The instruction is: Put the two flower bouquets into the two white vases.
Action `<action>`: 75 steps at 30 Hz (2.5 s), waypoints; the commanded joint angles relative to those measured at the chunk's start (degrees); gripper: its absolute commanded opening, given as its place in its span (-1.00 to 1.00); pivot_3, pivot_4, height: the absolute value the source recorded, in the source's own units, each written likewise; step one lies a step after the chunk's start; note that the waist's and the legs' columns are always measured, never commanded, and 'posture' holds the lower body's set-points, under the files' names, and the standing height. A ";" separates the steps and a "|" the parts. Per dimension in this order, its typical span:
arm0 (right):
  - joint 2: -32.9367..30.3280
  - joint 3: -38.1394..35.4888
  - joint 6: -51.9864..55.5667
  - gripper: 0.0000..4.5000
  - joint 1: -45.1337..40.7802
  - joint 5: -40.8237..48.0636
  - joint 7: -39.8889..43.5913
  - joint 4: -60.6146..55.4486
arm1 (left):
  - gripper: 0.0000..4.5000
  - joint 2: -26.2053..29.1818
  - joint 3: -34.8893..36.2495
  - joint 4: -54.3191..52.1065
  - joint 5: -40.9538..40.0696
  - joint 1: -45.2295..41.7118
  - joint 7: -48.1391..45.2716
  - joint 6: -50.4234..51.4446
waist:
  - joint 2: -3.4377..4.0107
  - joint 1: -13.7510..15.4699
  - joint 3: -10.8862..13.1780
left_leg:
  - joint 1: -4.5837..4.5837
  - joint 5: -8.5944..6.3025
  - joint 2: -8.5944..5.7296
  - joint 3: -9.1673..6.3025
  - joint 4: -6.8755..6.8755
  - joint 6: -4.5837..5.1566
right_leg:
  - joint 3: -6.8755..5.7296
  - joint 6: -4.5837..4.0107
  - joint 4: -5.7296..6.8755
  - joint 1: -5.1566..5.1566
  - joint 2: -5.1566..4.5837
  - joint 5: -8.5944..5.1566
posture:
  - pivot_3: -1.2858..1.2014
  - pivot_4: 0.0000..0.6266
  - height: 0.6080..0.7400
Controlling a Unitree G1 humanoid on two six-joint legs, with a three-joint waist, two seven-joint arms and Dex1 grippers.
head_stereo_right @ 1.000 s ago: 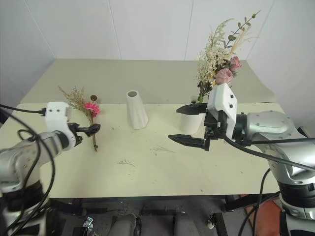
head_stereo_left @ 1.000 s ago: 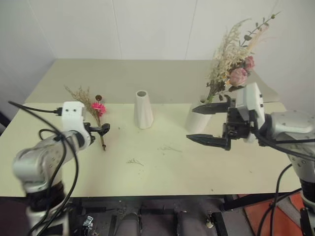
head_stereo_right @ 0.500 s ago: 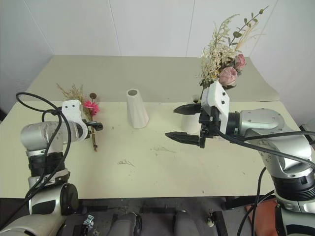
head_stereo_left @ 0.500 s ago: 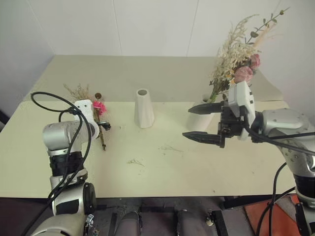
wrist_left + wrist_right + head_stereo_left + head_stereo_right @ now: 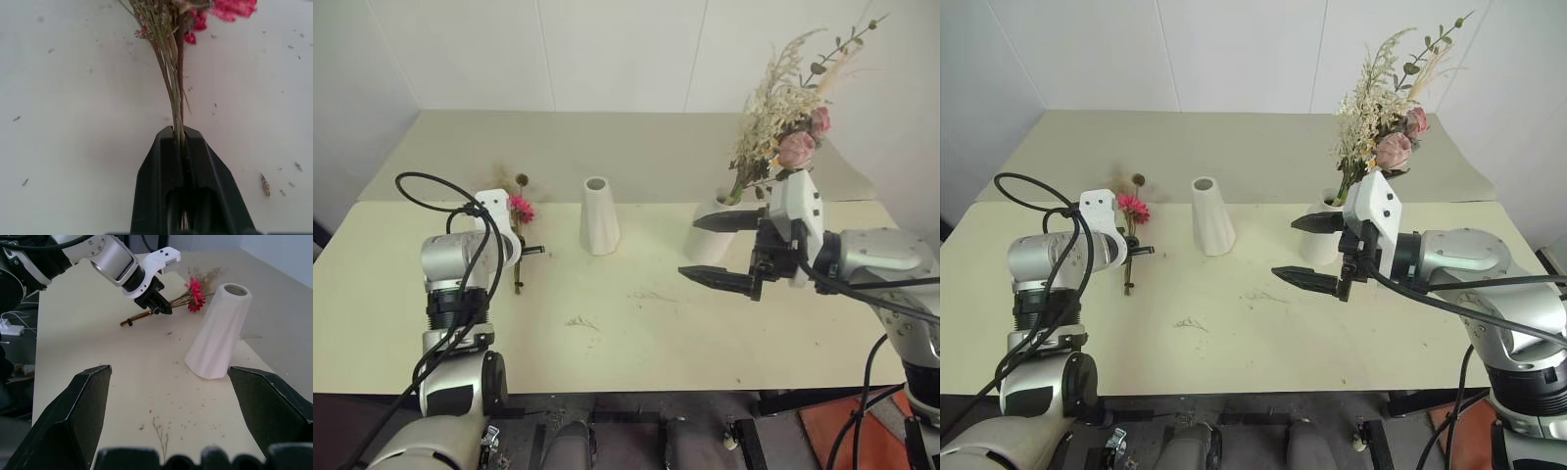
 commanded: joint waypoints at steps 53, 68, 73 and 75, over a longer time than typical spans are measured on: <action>6.40 -12.15 -3.36 1.00 18.33 1.22 -14.88 -16.28 | -0.99 -1.01 8.96 55.99 -16.81 -29.60 -70.95 -73.35 | -0.01 -0.23 0.00 | -0.17 0.00 0.05 0.35 0.16 0.05 | -0.15 0.04 0.06 0.07 0.15 0.01 | 0.03 -0.52 1.00; 4.64 -16.42 -1.41 1.00 23.35 5.62 -18.14 -20.67 | -0.99 -4.17 10.97 58.68 -16.01 -29.46 -67.25 -77.50 | -0.02 -0.22 0.00 | -0.17 0.00 0.05 0.34 0.18 0.05 | -0.15 0.04 0.15 0.09 0.15 0.01 | 0.03 -0.52 1.00; 3.74 -18.91 -0.87 1.00 25.05 8.53 -19.74 -22.25 | -0.99 -5.91 10.64 59.14 -14.63 -28.45 -66.55 -78.86 | -0.02 -0.13 0.00 | -0.17 0.00 0.04 0.33 0.19 0.05 | -0.16 0.04 0.14 0.11 0.15 0.01 | 0.03 -0.52 1.00; 3.31 -20.34 -0.66 1.00 25.95 9.96 -20.44 -22.82 | -0.99 -6.09 10.20 59.40 -13.65 -27.90 -66.47 -79.59 | -0.02 -0.15 0.00 | -0.17 0.00 0.04 0.33 0.19 0.06 | -0.16 0.05 0.15 0.11 0.15 0.01 | 0.03 -0.52 1.00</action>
